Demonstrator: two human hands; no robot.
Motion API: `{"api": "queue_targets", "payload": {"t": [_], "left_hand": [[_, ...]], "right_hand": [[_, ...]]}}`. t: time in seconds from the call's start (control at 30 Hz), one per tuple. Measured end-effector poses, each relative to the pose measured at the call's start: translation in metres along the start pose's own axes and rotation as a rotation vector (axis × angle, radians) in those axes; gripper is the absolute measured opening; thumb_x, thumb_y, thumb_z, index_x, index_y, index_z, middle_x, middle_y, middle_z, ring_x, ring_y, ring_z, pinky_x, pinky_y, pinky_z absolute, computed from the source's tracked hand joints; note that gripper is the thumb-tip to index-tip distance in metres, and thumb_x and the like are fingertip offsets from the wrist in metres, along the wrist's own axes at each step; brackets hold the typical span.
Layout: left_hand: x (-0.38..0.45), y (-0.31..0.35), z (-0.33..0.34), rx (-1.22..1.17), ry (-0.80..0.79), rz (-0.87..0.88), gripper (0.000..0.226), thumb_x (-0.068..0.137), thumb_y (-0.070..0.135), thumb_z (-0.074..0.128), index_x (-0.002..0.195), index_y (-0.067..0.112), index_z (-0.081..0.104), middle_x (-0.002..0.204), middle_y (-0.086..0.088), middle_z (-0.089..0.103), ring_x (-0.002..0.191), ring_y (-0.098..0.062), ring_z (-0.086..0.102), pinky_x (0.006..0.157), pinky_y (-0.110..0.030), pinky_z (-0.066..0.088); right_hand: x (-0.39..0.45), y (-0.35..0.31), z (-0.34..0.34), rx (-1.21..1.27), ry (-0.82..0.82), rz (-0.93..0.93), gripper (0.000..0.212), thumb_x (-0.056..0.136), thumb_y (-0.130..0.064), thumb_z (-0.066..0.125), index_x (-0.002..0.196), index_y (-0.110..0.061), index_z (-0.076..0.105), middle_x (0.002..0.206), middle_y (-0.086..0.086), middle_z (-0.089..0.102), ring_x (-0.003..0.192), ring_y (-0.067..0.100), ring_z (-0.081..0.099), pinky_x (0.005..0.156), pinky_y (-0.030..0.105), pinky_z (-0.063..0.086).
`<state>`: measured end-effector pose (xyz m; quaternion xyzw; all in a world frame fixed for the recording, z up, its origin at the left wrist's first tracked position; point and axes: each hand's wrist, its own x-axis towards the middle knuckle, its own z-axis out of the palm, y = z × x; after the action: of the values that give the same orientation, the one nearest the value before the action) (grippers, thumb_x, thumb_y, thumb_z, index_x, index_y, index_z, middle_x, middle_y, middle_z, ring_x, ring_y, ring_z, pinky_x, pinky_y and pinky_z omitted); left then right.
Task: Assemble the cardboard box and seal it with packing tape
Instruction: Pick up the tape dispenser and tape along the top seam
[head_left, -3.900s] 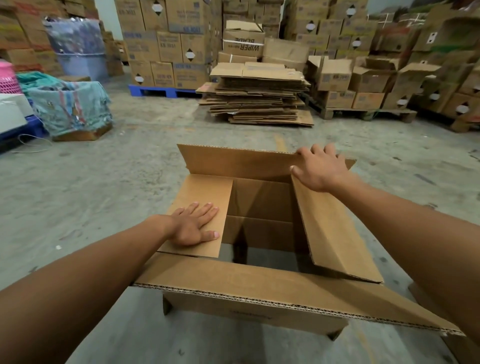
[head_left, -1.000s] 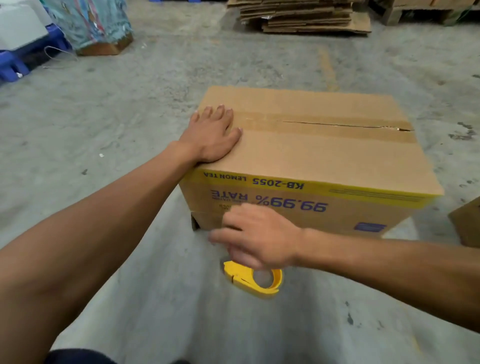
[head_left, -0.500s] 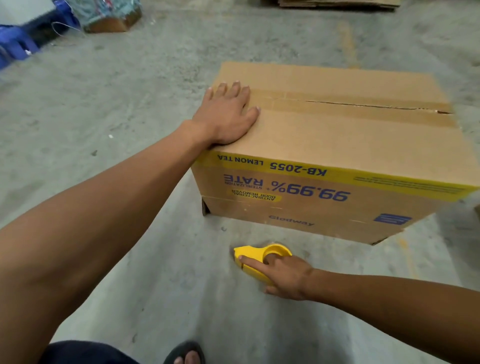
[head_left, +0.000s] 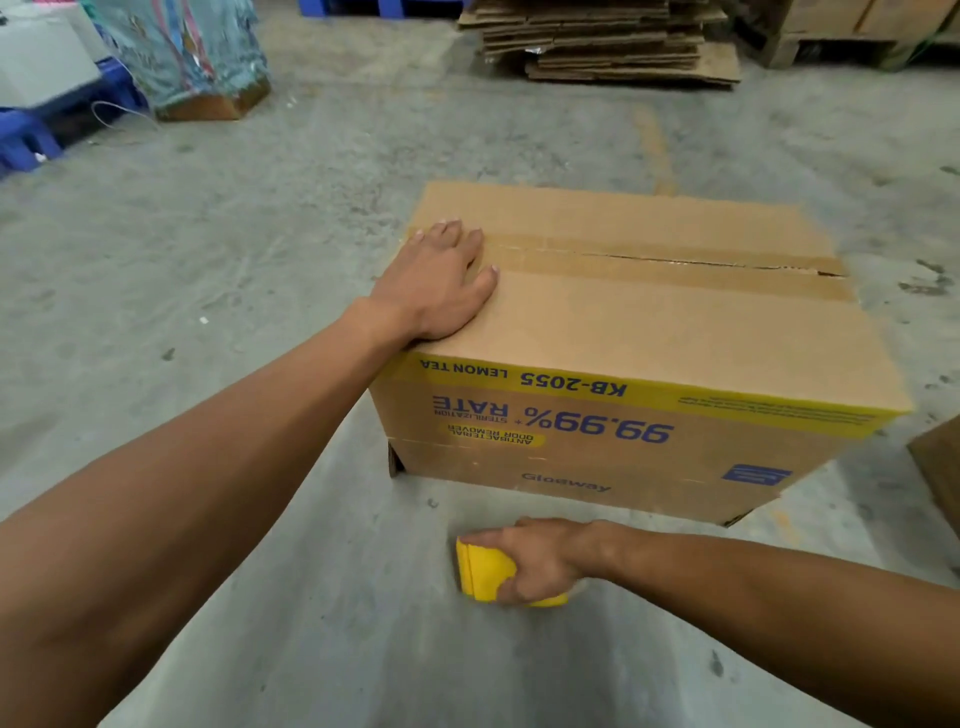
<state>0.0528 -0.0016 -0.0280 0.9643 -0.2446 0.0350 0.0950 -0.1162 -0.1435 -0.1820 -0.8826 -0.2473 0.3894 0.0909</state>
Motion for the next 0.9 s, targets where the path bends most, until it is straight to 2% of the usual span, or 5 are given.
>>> {"api": "queue_targets", "payload": {"t": [0.2, 0.37, 0.53, 0.8, 0.9], "left_hand": [[-0.002, 0.001, -0.002, -0.026, -0.024, -0.014, 0.064, 0.1, 0.046, 0.029, 0.153, 0.011, 0.024, 0.16, -0.015, 0.019, 0.149, -0.024, 0.014, 0.119, -0.036, 0.007], [0.004, -0.008, 0.001, -0.063, -0.061, -0.009, 0.071, 0.093, 0.051, 0.033, 0.152, 0.012, 0.027, 0.159, -0.014, 0.022, 0.148, -0.029, 0.018, 0.119, -0.041, 0.014], [0.009, -0.011, 0.002, -0.131, 0.038, -0.03, 0.058, 0.085, 0.057, 0.031, 0.124, 0.02, 0.053, 0.134, -0.007, 0.053, 0.128, -0.026, 0.045, 0.104, -0.044, 0.036], [0.009, -0.005, -0.004, -0.228, -0.027, -0.028, 0.055, 0.097, 0.04, 0.046, 0.147, 0.019, 0.039, 0.16, -0.011, 0.024, 0.149, -0.022, 0.015, 0.118, -0.032, 0.01], [0.013, 0.001, -0.012, -0.503, 0.156, -0.07, 0.038, 0.096, 0.035, 0.05, 0.129, 0.02, 0.061, 0.143, -0.005, 0.051, 0.135, -0.017, 0.043, 0.112, -0.026, 0.029]], "right_hand": [[-0.061, -0.027, -0.116, 0.31, 0.034, -0.145, 0.055, 0.084, -0.039, 0.072, 0.135, -0.044, 0.052, 0.111, -0.001, 0.07, 0.085, 0.024, 0.07, 0.07, 0.044, 0.061], [-0.144, -0.027, -0.224, 0.554, 0.259, -0.32, 0.052, 0.088, -0.012, 0.068, 0.137, -0.028, 0.056, 0.066, -0.014, 0.07, 0.042, 0.005, 0.058, 0.038, 0.02, 0.05], [-0.151, 0.02, -0.276, 0.887, 0.541, -0.289, 0.048, 0.08, -0.024, 0.068, 0.127, -0.033, 0.064, 0.062, 0.007, 0.062, 0.042, 0.016, 0.056, 0.033, 0.024, 0.049], [-0.13, 0.062, -0.265, 1.07, 0.668, -0.251, 0.047, 0.076, -0.028, 0.07, 0.124, -0.028, 0.066, 0.068, 0.006, 0.07, 0.041, 0.014, 0.054, 0.03, 0.021, 0.043], [-0.129, 0.067, -0.263, 1.086, 0.661, -0.273, 0.051, 0.073, -0.03, 0.072, 0.123, -0.029, 0.066, 0.07, 0.007, 0.071, 0.041, 0.014, 0.054, 0.03, 0.02, 0.043]]}}
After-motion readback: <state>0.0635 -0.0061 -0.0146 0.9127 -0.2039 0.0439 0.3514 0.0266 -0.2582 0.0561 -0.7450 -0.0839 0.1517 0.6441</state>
